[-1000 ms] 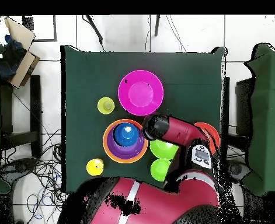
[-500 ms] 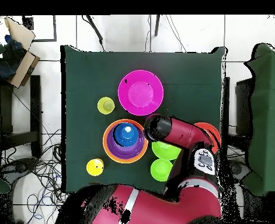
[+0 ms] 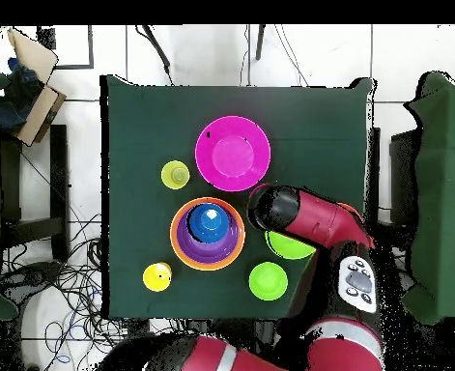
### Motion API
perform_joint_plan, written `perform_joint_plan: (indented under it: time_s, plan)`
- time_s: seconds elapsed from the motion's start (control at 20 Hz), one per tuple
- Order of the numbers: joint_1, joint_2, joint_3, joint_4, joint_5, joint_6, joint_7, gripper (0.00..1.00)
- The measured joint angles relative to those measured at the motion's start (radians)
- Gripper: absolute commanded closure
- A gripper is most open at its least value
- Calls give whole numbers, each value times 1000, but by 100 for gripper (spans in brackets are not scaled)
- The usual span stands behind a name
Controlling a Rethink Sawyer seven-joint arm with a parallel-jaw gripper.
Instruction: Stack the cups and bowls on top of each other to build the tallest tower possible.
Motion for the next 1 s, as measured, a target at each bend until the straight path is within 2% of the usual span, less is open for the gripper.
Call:
perform_joint_plan:
  time_s: [0.25,0.5,0.7,1.0]
  plan:
    - [-21,-57,-3,-1,-1,72,0,100]
    - [-40,-121,-2,-24,-16,201,0,100]
    - [-49,-167,3,-82,-19,353,0,100]
    - [-45,-211,23,-164,-20,489,0,100]
